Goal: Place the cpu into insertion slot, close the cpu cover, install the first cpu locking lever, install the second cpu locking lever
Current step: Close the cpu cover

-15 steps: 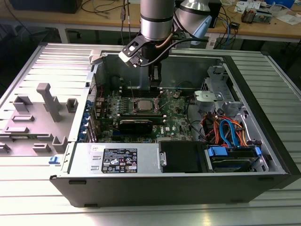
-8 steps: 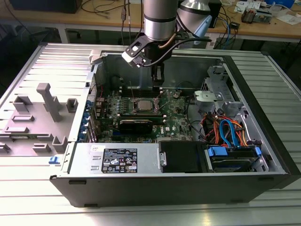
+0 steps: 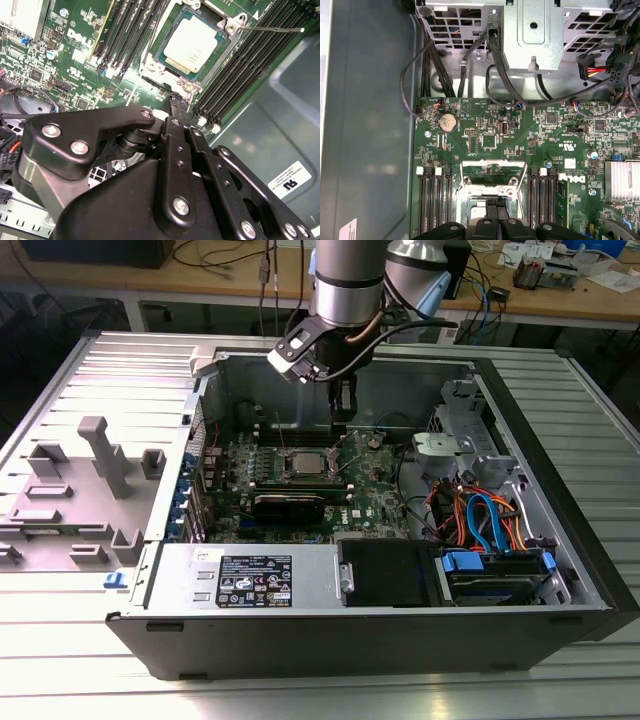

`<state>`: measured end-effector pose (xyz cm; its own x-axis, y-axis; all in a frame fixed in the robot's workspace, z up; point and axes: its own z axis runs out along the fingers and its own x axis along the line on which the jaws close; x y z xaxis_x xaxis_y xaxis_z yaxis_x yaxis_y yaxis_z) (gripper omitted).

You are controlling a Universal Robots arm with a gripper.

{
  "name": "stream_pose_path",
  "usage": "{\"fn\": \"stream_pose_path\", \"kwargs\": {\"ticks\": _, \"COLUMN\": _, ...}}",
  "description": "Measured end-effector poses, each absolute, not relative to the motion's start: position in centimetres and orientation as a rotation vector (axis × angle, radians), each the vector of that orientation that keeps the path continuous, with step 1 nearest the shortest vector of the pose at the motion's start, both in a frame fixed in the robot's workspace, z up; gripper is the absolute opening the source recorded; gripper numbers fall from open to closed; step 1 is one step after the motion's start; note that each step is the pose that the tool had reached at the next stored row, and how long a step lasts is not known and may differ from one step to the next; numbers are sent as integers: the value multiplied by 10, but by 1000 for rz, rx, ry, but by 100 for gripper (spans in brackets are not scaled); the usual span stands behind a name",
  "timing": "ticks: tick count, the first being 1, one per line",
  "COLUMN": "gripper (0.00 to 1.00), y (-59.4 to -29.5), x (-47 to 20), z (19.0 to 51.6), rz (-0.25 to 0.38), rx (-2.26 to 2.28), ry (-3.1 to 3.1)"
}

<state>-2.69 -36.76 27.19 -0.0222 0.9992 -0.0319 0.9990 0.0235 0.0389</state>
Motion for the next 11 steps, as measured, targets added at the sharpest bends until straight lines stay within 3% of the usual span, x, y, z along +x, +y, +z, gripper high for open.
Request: {"fn": "stream_pose_path", "kwargs": {"ticks": 11, "gripper": 11, "y": -368, "x": -18, "z": 272, "rz": 9, "rx": 2161, "ry": 2211}}
